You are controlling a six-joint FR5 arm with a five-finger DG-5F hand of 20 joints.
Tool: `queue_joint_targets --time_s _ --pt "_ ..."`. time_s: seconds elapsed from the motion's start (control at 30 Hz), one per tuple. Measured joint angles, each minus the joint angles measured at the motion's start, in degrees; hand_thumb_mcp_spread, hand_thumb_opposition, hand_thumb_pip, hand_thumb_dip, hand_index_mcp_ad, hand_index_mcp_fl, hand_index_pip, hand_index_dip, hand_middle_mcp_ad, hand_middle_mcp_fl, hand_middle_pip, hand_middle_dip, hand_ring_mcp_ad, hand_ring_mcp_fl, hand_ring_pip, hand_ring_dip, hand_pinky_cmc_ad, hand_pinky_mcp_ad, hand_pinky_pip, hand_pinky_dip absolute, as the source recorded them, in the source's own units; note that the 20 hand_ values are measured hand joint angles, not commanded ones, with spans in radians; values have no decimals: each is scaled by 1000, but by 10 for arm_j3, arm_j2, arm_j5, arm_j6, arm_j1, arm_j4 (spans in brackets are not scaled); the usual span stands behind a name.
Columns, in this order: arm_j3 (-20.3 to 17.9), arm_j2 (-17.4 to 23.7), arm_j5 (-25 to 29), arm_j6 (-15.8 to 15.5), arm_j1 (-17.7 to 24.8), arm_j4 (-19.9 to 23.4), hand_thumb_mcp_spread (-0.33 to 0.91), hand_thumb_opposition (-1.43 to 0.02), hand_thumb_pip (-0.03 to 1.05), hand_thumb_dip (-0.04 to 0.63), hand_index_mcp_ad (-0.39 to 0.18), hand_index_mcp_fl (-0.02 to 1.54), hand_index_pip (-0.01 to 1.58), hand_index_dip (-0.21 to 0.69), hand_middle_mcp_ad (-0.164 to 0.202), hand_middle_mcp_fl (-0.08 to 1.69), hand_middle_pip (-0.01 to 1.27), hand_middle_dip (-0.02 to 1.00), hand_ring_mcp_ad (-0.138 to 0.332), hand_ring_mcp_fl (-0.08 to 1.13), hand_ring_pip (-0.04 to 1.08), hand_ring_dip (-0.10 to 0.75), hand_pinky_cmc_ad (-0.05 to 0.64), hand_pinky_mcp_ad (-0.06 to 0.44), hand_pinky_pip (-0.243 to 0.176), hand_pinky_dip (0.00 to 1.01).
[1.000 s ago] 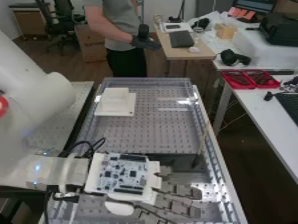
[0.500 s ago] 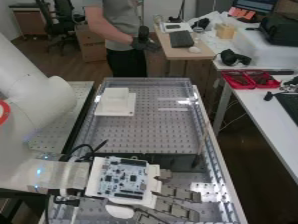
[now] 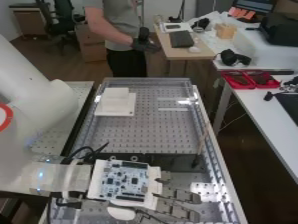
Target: Grab the paper clip and place it in the clear container
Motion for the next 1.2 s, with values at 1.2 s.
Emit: queue_joint_targets --time_s 1.2 --pt "10 -16 -2 8 0 -3 483 -874 696 302 -168 286 1550 138 66 37 126 204 113 0 79 124 328 278 -59 209"
